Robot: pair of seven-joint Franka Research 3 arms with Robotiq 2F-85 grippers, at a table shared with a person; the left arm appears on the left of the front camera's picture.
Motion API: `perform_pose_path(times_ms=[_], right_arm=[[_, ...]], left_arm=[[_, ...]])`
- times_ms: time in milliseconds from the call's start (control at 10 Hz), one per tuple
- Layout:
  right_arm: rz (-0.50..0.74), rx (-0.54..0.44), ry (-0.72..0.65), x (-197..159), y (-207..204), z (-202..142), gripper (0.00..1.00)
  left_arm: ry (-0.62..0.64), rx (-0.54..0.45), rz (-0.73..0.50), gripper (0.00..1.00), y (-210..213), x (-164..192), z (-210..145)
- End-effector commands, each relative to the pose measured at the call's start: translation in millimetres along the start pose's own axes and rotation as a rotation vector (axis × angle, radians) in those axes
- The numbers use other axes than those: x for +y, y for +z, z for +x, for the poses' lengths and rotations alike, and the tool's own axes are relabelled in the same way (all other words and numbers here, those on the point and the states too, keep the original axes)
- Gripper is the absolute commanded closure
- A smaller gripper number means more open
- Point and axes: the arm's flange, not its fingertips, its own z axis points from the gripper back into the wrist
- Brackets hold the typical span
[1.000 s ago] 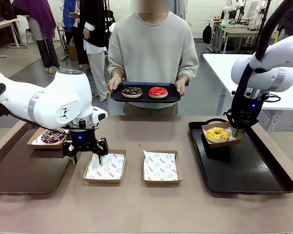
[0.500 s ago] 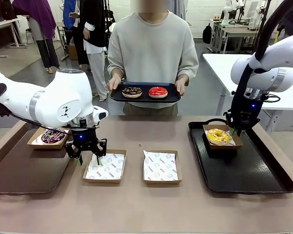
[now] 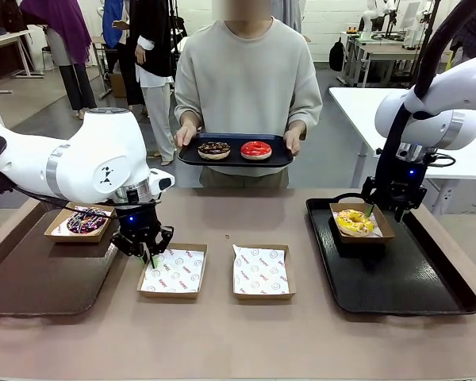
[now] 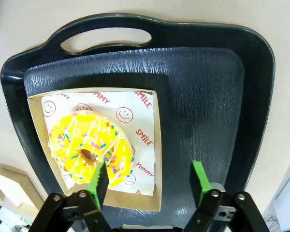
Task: Individually package the donuts and arrange them on the tray.
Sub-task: Place the picked Paper togo box on the Handle tray while simultaneously picking up another Paper togo box from the table with the other hand.
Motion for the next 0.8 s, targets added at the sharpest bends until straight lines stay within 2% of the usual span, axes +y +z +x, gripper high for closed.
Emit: perform_pose_path(times_ms=[0, 500, 700], right_arm=[[0.003, 0.006, -0.01, 1, 2, 5, 0.0], [-0.009, -0.009, -0.021, 2, 3, 2, 0.0], [0.021, 0.008, -0.019, 2, 16, -10, 0.0]], left_arm=[[-0.013, 0.004, -0.022, 1.0, 2, 3, -1], [-0.006, 0.004, -0.025, 1.0, 3, 3, -2], [-0.033, 0.027, -0.042, 1.0, 12, 2, -2]])
